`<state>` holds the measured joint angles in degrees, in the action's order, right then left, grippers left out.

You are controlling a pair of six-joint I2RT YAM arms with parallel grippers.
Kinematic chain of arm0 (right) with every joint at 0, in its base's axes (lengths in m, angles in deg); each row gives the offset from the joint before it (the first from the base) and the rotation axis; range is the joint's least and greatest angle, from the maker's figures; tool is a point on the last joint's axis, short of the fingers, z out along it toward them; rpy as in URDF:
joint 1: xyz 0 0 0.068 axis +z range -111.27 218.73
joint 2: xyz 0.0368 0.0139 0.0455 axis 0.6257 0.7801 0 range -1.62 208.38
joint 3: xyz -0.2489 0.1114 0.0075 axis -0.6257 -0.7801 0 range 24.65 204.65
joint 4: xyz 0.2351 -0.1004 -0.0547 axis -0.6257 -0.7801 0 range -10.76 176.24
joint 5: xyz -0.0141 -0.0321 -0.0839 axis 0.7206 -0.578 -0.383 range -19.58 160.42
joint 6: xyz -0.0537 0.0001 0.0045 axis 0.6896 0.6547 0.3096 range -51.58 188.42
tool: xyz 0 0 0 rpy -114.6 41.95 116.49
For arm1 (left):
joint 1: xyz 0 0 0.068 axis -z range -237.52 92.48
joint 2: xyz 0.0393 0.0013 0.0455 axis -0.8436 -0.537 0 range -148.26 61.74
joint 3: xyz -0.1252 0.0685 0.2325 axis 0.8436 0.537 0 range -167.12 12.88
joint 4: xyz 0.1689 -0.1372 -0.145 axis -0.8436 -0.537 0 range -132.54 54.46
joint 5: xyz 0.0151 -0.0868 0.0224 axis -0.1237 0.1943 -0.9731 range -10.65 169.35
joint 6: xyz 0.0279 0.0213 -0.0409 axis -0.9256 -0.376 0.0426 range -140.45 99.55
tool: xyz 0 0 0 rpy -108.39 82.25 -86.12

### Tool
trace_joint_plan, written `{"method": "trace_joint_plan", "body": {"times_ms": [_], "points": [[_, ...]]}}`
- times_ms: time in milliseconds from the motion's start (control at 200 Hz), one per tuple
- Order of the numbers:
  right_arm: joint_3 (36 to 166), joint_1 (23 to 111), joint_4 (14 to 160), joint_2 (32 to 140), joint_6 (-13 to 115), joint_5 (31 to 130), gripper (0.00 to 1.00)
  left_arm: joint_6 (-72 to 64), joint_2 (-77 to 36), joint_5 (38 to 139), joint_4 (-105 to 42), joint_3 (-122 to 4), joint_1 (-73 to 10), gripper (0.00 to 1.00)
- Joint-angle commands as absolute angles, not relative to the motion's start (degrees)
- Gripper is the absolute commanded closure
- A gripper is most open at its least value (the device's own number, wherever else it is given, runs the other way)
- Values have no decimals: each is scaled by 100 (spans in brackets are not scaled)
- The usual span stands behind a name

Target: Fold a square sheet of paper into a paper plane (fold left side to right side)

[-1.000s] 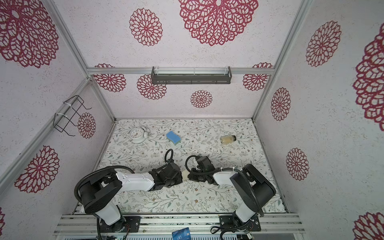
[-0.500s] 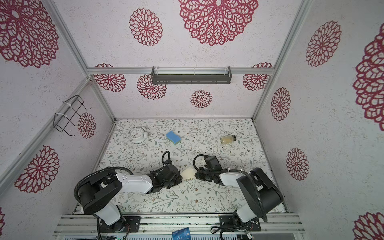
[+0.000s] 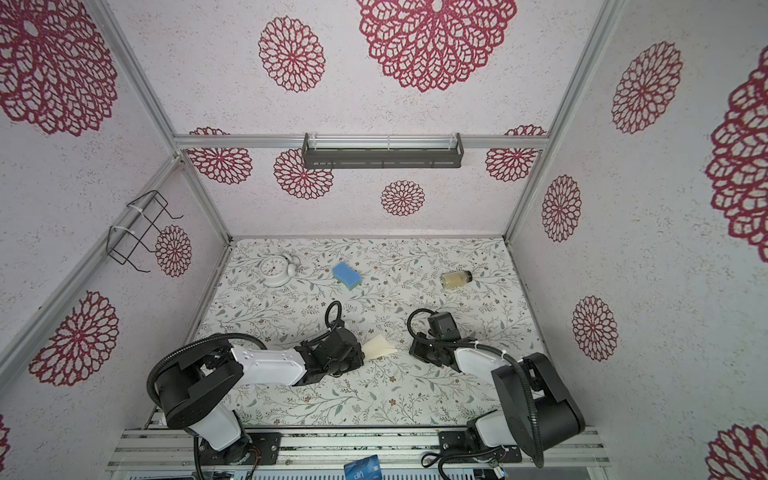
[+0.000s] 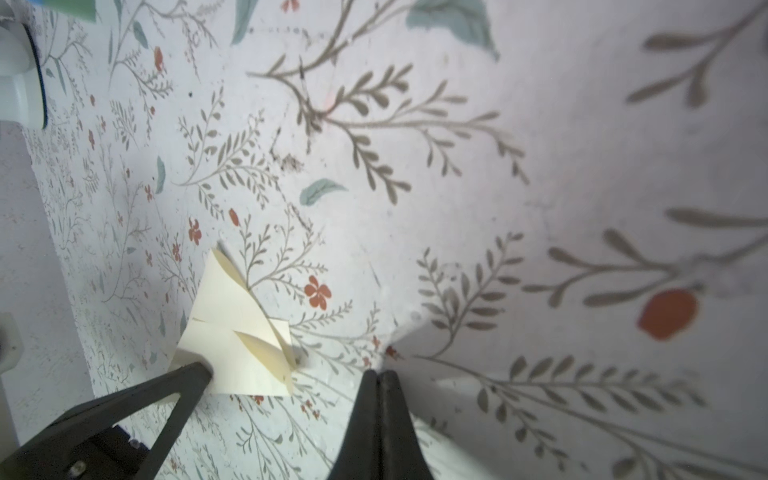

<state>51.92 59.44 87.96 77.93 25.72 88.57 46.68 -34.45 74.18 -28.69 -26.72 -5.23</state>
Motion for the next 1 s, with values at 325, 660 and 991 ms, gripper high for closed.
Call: {"method": "trace_joint_plan", "body": {"times_ms": [325,660,991], "points": [[4629,6949,9057,7668,1683,9046,100,3743,-2691,7653,-4146,-3092,-1273,99],[5341,6942,9101,8602,2014,9237,100,3588,-2807,7934,-4156,-2692,-1655,88],[6599,6724,8744,9748,2803,9510,100,3998,-2756,8383,-3343,-2263,-1333,86]]}}
